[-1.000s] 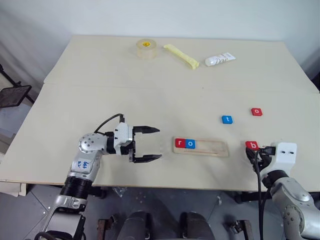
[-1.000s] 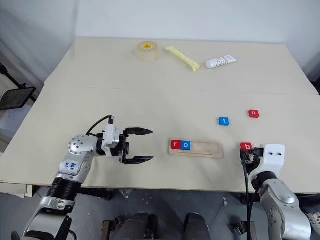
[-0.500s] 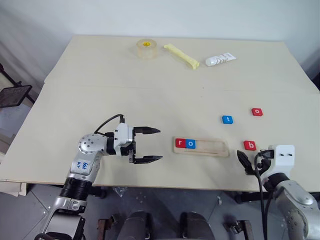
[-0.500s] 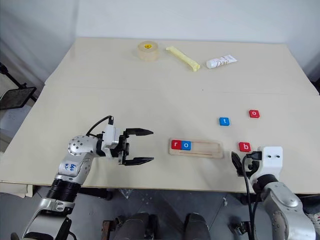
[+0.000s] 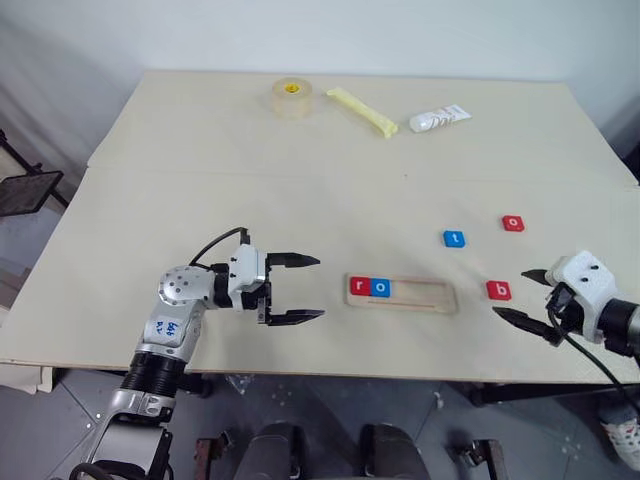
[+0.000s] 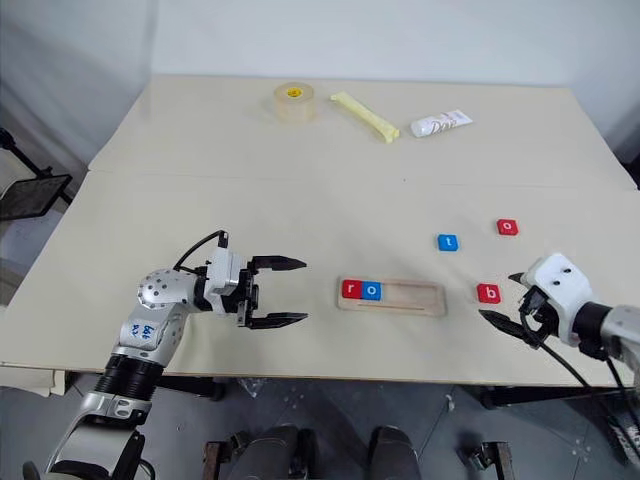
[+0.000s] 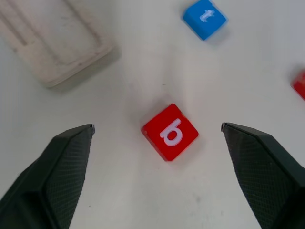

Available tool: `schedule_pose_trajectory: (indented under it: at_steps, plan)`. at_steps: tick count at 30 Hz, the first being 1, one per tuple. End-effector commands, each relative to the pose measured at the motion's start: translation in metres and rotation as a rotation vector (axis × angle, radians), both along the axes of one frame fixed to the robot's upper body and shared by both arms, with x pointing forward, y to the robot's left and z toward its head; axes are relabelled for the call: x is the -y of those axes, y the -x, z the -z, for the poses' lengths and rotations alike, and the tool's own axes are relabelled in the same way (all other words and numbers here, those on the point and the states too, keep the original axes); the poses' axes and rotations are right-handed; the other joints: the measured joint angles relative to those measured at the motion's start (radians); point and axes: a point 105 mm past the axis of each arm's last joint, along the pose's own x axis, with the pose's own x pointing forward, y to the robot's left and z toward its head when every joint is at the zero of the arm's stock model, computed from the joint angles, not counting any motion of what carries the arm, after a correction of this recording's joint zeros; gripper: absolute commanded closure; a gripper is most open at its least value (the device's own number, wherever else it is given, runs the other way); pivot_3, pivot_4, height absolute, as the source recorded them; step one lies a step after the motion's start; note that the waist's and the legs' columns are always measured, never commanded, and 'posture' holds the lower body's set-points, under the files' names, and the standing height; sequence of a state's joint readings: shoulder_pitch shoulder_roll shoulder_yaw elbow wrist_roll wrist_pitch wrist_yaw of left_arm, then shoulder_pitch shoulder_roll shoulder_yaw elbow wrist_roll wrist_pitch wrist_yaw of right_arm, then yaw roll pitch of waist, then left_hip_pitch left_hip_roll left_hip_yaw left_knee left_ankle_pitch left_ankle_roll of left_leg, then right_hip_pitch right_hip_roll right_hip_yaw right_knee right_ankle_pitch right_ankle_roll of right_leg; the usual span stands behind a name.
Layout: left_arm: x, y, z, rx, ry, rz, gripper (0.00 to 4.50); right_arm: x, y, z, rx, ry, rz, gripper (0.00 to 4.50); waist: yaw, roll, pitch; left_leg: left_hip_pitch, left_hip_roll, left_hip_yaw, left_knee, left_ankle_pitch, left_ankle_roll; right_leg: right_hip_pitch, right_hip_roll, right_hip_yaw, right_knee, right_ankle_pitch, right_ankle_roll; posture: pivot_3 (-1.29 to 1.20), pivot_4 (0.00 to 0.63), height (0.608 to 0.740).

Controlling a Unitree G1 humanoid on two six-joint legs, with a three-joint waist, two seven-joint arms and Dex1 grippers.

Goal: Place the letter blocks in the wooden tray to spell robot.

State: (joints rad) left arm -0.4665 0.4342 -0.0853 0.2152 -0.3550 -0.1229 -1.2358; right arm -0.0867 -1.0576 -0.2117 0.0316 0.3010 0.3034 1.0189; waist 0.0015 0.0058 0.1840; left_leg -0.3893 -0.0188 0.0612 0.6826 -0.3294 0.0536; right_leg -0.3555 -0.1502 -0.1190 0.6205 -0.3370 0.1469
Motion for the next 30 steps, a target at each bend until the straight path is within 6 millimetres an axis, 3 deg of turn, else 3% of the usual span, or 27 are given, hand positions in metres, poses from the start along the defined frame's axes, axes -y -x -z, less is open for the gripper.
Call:
schedule_pose_trajectory:
  at_steps: [1,8,9,11,18,22,25,27,30]
  plan:
    - [0.0,0.002,-0.006,0.038,0.009,0.005,0.0,0.006,-0.006,0.0,-0.057,0.067,-0.096,0.04,0.0,0.0,0.0,0.0,0.0,0.0,0.0,0.0,0.0,0.0,0.0,0.0,0.0,0.0,0.0,0.0,0.15,0.74]
    - [-0.003,0.007,-0.002,0.043,-0.005,-0.008,0.0,0.014,-0.025,0.015,-0.151,0.157,-0.182,0.04,-0.001,0.0,0.0,-0.001,0.0,-0.002,0.0,0.0,0.0,0.0,0.0,-0.003,0.0,0.0,0.0,0.0,0.15,0.74]
    - [-0.003,0.008,-0.002,0.044,-0.005,-0.014,0.0,0.015,-0.027,0.017,-0.156,0.167,-0.187,0.21,-0.002,0.0,0.0,-0.001,0.0,-0.002,0.0,0.0,0.0,0.0,0.0,-0.003,0.0,0.0,0.0,0.0,0.15,0.74]
    - [-0.004,0.008,-0.002,0.045,-0.006,-0.025,0.0,0.015,-0.03,0.019,-0.166,0.16,-0.192,0.63,-0.003,0.0,0.0,-0.001,0.001,-0.002,0.0,0.0,0.0,0.0,0.0,-0.004,0.0,0.0,0.0,0.0,0.15,0.74]
    - [-0.006,0.01,-0.001,0.043,-0.007,-0.039,0.0,0.012,-0.034,0.015,-0.163,0.145,-0.204,2.97,-0.002,0.0,0.0,0.0,0.001,-0.005,0.002,0.0,0.0,0.004,0.0,-0.005,-0.001,0.0,0.0,0.0,0.15,0.74]
    - [-0.004,0.006,0.0,0.047,-0.012,-0.035,0.0,0.008,-0.033,-0.008,-0.107,0.196,-0.224,3.04,-0.002,0.0,0.0,0.0,0.001,-0.005,0.002,0.0,0.0,0.004,0.0,-0.005,-0.001,0.0,0.0,0.0,0.15,0.74]
    - [-0.004,0.005,0.001,0.046,-0.016,-0.029,0.0,0.004,-0.023,-0.017,-0.168,0.324,-0.249,3.04,0.002,0.002,0.001,-0.001,0.0,-0.005,0.002,0.0,-0.001,0.003,-0.001,-0.006,-0.001,0.0,0.0,0.0,0.15,0.74]
    - [-0.003,0.004,0.002,0.048,-0.023,-0.02,0.0,-0.01,-0.023,-0.028,-0.147,0.296,-0.26,3.04,0.001,0.002,0.001,-0.001,0.0,-0.005,0.002,0.0,-0.001,0.002,-0.001,-0.005,-0.001,0.0,0.0,0.0,0.15,0.74]
    - [-0.002,0.001,0.003,0.049,-0.021,-0.011,0.0,-0.048,-0.017,-0.047,-0.128,0.184,-0.323,3.04,0.0,0.002,0.001,-0.001,0.001,-0.006,0.002,0.0,-0.001,0.003,0.0,-0.007,-0.001,0.0,0.0,0.0,0.15,0.74]
